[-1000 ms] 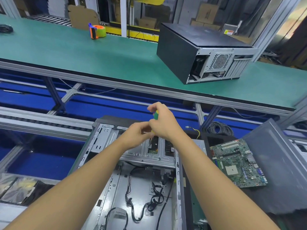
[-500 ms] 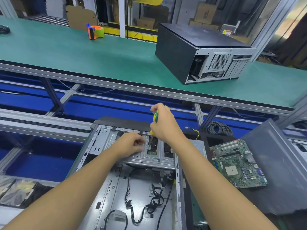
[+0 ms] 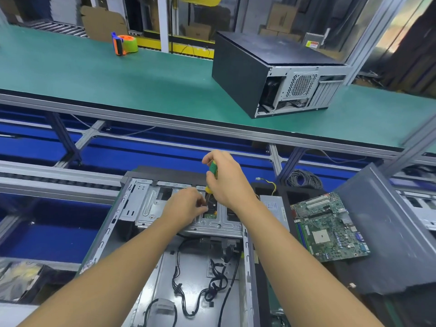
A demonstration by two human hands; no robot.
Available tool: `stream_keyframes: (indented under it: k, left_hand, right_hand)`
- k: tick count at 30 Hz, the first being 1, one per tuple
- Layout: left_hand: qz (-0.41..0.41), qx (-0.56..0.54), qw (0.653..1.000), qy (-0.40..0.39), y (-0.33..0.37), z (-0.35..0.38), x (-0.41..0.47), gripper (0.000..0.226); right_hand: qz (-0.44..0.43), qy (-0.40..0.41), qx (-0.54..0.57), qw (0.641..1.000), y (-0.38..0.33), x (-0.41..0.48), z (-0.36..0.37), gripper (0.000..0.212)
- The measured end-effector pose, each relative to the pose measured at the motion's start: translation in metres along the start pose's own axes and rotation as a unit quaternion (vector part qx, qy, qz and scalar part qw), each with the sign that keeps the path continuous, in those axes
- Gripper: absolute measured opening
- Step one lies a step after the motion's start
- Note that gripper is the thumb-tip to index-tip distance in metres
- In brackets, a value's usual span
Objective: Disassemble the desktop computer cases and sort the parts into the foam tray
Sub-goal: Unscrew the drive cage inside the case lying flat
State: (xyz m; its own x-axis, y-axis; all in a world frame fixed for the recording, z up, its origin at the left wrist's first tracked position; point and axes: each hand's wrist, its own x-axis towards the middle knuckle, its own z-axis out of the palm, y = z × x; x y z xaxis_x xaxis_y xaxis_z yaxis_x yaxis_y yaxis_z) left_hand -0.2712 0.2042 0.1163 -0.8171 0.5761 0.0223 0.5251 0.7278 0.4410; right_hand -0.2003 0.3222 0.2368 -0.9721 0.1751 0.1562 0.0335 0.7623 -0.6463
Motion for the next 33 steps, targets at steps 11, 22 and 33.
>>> stream_keyframes:
  k: [11,22,33]
  left_hand:
    - [0.016,-0.191,0.981,0.003,0.024,-0.007,-0.007,0.008]
    - [0.303,-0.045,0.875,-0.376,0.189,0.086,-0.057,0.011]
    - [0.322,0.134,0.821,-0.452,0.232,0.183,-0.092,0.013]
  right_hand:
    - [0.004,0.288,0.106,0.952,0.020,-0.026,-0.038,0.018]
    - [0.150,0.186,-0.070,0.969,0.134,-0.125,-0.114,0.016]
    - [0.207,0.192,-0.066,0.957,0.175,-0.219,-0.127,0.014]
